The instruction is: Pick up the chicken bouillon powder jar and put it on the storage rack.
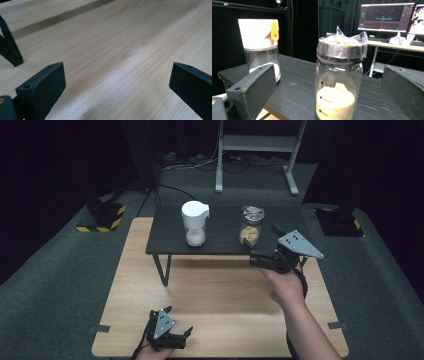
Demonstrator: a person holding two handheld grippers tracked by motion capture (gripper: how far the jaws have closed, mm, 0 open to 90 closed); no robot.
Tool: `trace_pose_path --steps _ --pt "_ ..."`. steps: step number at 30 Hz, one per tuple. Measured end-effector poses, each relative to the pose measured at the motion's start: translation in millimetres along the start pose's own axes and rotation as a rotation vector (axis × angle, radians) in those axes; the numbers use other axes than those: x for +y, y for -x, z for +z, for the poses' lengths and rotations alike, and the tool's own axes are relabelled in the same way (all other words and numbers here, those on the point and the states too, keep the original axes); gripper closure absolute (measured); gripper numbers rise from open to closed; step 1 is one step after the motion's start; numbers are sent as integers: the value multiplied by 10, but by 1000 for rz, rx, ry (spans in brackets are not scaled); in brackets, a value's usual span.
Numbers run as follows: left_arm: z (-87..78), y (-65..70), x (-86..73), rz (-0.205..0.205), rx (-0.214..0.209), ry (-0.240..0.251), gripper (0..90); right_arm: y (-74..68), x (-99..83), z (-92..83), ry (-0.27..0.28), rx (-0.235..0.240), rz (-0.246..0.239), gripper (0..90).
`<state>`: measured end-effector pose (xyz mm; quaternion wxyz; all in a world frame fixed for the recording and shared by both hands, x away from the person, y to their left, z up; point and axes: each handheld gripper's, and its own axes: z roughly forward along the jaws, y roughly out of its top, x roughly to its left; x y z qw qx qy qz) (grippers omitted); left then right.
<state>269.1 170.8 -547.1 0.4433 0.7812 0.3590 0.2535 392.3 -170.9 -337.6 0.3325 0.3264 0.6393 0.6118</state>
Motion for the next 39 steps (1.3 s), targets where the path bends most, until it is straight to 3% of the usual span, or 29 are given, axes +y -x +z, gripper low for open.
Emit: trace_pose_path --steps 21,39 --pt "0 -1 0 -2 3 -1 10 -67 -70 -202 5 6 -27 0" --pt "0 -2 0 -4 2 0 10 -123 -217 -301 -28 6 -51 0"
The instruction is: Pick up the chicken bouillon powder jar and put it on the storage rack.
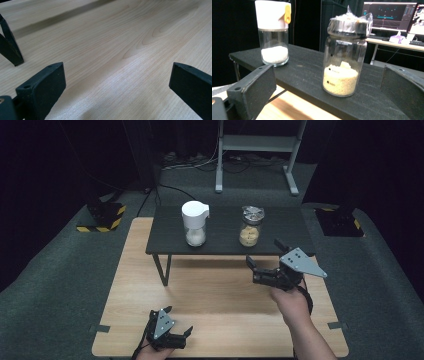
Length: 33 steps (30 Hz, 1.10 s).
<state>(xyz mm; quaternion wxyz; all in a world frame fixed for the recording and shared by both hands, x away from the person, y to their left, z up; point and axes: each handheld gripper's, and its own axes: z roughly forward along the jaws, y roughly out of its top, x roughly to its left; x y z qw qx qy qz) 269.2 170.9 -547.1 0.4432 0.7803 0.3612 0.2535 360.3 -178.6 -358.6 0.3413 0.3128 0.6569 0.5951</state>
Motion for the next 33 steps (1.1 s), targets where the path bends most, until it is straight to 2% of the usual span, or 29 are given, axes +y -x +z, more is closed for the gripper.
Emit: trace_pose_path --steps 33 --pt "2 5 1 2 0 -2 10 -182 -568 -126 -87 31 -19 0"
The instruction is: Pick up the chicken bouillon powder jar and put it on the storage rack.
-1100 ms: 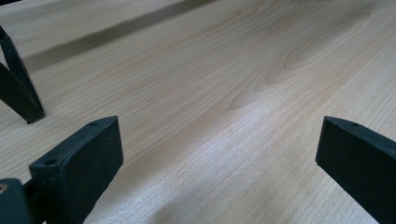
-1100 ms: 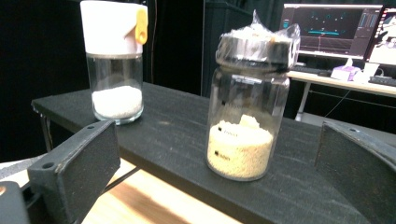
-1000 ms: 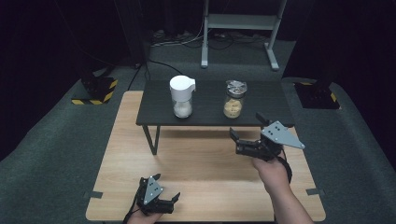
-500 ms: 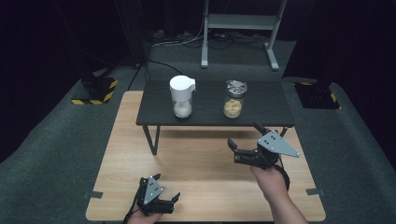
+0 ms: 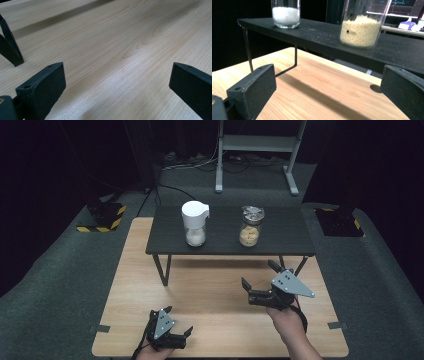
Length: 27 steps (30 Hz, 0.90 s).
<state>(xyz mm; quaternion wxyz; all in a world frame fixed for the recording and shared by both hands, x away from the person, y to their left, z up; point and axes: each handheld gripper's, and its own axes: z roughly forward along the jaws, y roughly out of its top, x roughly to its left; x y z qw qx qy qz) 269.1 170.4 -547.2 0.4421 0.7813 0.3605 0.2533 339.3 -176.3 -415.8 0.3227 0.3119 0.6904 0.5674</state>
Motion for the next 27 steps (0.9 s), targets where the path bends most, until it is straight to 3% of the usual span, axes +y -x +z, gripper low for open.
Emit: trace_pose_path --steps 27 --pt "1 1 2 6 3 -3 9 -187 -689 -18 -143 39 -5 0"
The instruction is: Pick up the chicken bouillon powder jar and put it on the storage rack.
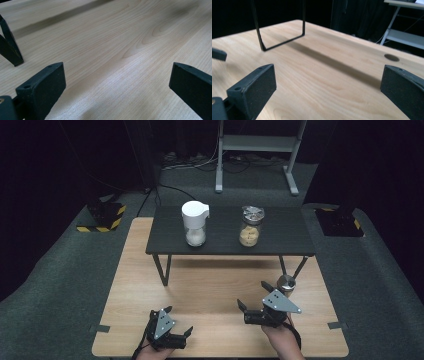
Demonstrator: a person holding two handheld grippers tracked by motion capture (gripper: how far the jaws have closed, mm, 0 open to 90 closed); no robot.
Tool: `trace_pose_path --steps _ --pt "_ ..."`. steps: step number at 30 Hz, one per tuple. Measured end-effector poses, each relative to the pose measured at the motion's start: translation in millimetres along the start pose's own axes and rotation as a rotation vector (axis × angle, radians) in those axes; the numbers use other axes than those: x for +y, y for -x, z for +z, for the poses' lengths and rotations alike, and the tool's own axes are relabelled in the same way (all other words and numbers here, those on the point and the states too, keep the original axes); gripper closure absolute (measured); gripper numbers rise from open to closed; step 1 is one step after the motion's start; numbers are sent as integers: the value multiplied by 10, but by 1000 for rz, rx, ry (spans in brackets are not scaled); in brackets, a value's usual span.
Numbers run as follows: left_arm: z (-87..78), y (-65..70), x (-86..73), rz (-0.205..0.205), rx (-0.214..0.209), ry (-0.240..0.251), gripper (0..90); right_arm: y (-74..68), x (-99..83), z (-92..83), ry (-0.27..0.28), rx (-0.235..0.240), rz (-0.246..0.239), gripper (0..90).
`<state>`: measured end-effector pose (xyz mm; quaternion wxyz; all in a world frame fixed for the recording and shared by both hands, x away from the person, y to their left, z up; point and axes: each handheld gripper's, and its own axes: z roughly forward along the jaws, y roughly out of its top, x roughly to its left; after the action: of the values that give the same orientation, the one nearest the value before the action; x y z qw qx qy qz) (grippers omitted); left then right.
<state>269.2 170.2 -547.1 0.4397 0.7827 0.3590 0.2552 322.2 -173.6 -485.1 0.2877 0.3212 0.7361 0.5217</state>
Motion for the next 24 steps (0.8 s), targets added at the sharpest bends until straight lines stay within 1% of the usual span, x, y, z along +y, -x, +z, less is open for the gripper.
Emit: trace_pose_path --steps 4,7,13,15,22,23,24 --pt "0 0 0 -1 0 0 10 -30 -114 16 -32 4 -4 0" --pt "1 -1 0 -2 -1 0 10 -61 -214 31 -60 8 -18 0" --pt "2 0 1 1 0 -3 10 -131 -386 53 -102 21 -31 0" --pt "2 -1 1 -1 0 -3 10 -153 -446 60 -116 25 -30 0" --pt "1 2 0 -3 4 -1 10 -200 -591 49 -151 35 -48 0" --pt "1 3 0 -3 4 -1 9 -206 -594 38 -141 30 -58 0" --pt "0 6 -1 -2 7 2 9 -208 -596 34 -146 30 -64 0"
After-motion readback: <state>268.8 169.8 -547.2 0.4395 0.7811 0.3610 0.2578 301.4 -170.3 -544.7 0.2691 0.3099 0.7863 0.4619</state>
